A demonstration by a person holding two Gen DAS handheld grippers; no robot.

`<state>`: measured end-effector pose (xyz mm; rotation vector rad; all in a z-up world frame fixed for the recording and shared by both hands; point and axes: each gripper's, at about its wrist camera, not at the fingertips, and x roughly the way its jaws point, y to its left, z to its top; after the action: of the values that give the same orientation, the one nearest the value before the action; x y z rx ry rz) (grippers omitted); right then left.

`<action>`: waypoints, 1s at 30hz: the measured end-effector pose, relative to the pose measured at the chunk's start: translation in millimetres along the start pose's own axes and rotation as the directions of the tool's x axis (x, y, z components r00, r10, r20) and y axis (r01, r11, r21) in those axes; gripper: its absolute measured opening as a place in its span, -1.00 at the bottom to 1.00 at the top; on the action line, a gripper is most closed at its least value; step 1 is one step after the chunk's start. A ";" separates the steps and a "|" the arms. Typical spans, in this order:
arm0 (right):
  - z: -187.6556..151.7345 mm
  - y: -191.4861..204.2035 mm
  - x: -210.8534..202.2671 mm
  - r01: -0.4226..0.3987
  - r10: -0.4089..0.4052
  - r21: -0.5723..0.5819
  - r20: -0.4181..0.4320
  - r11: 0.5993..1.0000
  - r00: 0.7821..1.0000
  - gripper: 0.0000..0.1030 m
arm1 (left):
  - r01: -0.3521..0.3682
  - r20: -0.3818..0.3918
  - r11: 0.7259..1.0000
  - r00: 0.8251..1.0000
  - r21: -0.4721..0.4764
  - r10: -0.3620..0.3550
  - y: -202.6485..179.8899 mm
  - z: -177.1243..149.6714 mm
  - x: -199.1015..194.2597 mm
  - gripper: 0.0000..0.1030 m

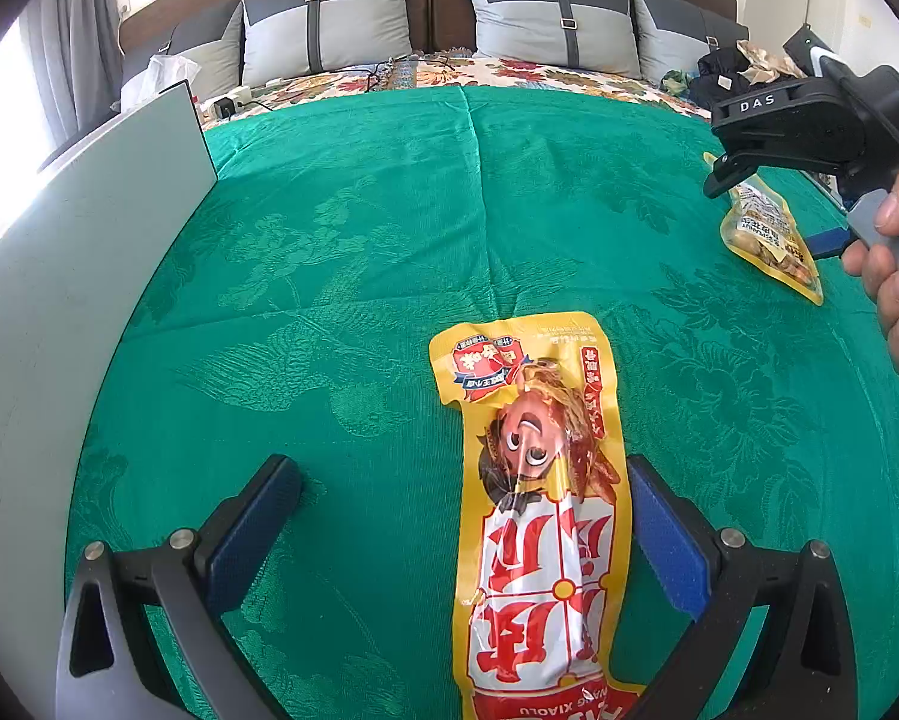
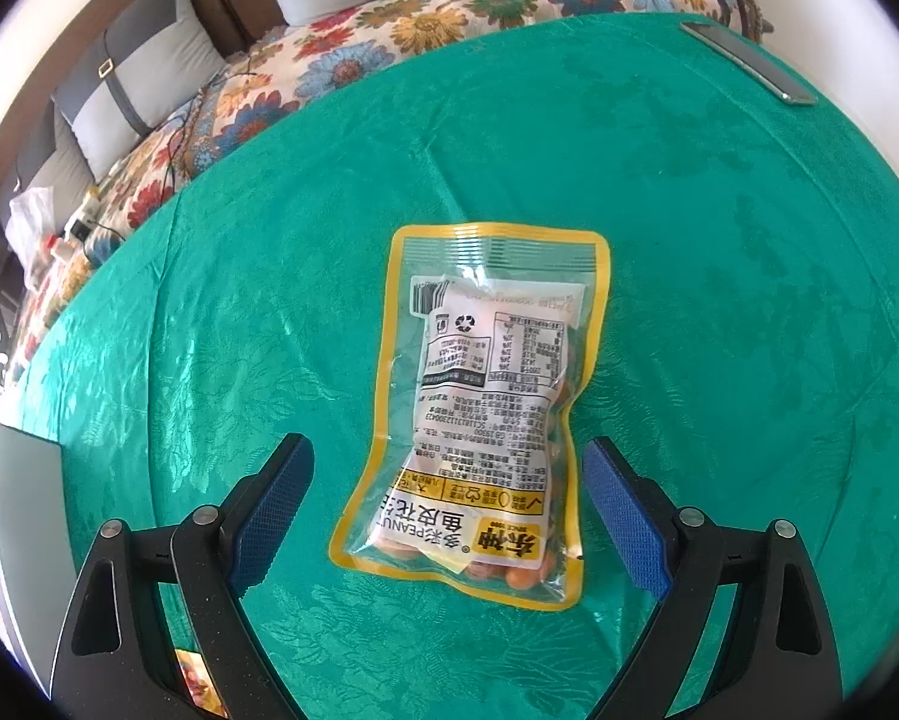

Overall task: Organize snacks
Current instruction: 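Grasp the yellow-bordered peanut bag with the right gripper, then hold the strip snack in left gripper while right gripper holds the peanut bag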

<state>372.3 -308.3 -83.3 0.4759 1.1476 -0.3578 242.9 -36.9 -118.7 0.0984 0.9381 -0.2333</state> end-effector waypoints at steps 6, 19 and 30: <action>-7.1 3.4 6.2 0.078 -0.077 -0.045 0.026 0.996 0.997 0.78 | 0.000 0.000 1.000 1.000 0.000 0.000 0.0 0.0 -0.1 1.00; -90.0 -25.7 -51.7 -0.033 0.085 -0.381 0.121 0.924 0.989 0.32 | 0.001 0.000 1.000 1.000 0.000 -0.001 0.1 0.1 -0.3 1.00; -173.0 -41.6 -53.5 0.001 0.144 -0.462 0.279 0.887 0.949 0.49 | 0.003 0.001 1.000 1.000 -0.002 -0.002 -0.1 -0.8 -0.7 1.00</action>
<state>196.5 -249.9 -98.1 0.0400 0.8678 -0.0798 241.9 -36.8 -118.5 0.0955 0.9380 -0.2348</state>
